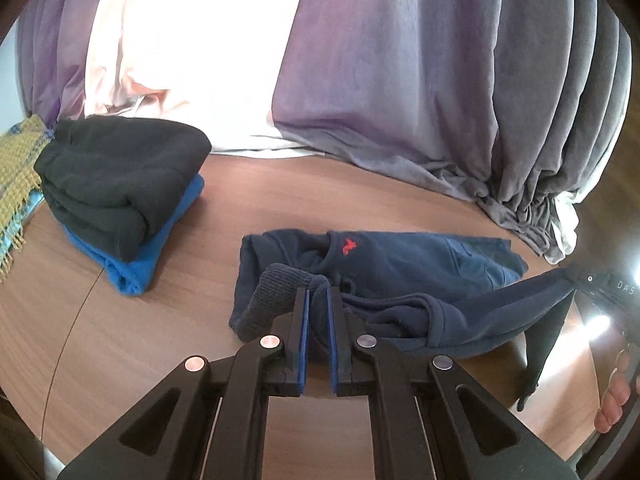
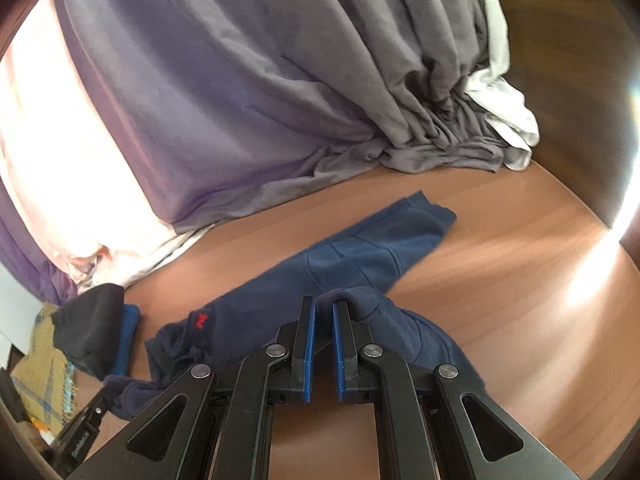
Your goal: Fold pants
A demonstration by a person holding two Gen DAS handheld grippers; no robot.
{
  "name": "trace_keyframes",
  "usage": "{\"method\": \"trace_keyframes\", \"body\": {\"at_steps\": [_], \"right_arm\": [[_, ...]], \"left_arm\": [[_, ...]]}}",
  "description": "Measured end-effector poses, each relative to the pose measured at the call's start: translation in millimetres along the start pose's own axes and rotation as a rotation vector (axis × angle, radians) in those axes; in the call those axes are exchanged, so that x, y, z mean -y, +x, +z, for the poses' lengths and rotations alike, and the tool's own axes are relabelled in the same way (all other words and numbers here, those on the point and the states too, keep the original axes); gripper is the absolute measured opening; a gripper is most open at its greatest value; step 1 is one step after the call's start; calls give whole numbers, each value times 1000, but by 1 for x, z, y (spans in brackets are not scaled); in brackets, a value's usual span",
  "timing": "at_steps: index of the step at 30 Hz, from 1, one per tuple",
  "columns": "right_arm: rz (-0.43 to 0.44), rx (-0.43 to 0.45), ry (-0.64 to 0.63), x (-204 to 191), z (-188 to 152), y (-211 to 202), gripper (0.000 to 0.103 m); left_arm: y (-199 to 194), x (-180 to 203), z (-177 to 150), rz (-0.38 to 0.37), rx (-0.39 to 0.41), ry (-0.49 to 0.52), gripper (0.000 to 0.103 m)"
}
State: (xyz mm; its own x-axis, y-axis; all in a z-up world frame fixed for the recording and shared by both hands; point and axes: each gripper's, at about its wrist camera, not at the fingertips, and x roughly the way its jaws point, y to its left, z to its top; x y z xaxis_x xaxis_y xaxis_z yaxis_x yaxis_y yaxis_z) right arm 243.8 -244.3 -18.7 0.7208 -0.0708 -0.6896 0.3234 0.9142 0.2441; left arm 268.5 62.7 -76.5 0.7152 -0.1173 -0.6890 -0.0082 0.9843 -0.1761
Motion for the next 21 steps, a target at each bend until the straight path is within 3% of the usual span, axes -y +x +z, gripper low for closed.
{"method": "trace_keyframes", "body": {"at_steps": [10, 21], "right_arm": [[38, -24, -85, -15, 41, 30, 8], [55, -140, -155, -30, 82, 116, 9]], "left_arm": [[15, 9, 30, 59, 25, -54, 9], [73, 7, 59, 142, -14, -113, 9]]}}
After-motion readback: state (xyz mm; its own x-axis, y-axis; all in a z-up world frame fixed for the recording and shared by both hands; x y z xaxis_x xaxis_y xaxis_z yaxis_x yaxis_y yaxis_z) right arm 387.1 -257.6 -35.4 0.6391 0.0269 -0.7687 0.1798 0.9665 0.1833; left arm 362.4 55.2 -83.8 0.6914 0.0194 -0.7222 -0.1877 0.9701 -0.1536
